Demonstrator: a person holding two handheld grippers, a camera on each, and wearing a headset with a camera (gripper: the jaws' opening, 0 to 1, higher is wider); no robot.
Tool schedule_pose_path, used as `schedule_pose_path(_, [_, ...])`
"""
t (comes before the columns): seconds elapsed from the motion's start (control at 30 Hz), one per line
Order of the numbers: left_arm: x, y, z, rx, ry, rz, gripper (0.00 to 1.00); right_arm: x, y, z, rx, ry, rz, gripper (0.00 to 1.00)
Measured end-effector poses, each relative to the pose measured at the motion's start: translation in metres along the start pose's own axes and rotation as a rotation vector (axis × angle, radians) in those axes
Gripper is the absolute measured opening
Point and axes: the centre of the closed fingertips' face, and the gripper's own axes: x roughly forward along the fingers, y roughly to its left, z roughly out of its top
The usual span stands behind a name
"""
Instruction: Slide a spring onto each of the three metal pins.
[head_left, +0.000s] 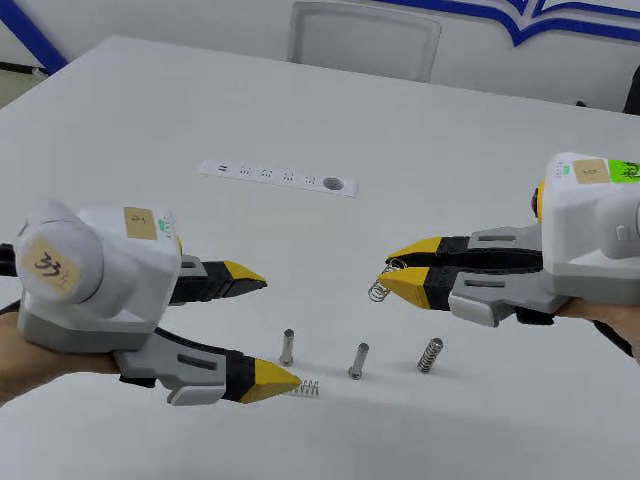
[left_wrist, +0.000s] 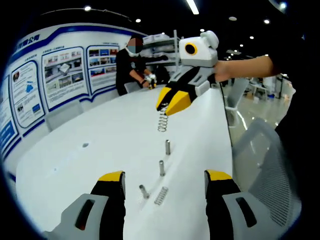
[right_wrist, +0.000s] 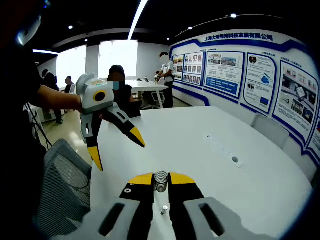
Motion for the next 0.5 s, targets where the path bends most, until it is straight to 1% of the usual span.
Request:
schedule_pose_path(0.13, [-0.002,0.004,-0.001,-0.007,-0.005,0.024,0.74,0.007,-0.003,-0.009,0.01,0.02,-0.001,0.11])
schedule_pose_path(0.23, [-0.004,0.009,-0.003,-0.016,-0.007,0.048,0.8,0.012,-0.009,-0.018,0.02,0.034,-0.009,0.11])
schedule_pose_path(0.33, [-0.005,0.013,-0.006,-0.027,0.002,0.065,0.86,0.017,-0.013,-0.027,0.029,0.05,-0.016,0.11])
schedule_pose_path(0.37, [-0.005,0.015,-0.007,-0.029,0.007,0.071,0.88,0.018,-0.013,-0.029,0.038,0.056,-0.014,0.11])
schedule_pose_path(0.4, [-0.005,0.016,-0.009,-0.033,0.013,0.082,0.9,0.021,-0.014,-0.032,0.075,0.052,-0.018,0.11])
schedule_pose_path(0.43, [-0.006,0.017,-0.009,-0.033,0.013,0.088,0.93,0.022,-0.014,-0.033,0.091,0.05,-0.016,0.11])
schedule_pose_path(0.47, [-0.006,0.018,-0.01,-0.033,0.013,0.093,0.95,0.024,-0.015,-0.037,0.094,0.057,-0.016,0.11])
schedule_pose_path(0.5, [-0.007,0.019,-0.011,-0.038,0.013,0.099,0.96,0.026,-0.019,-0.043,0.106,0.076,-0.033,0.11])
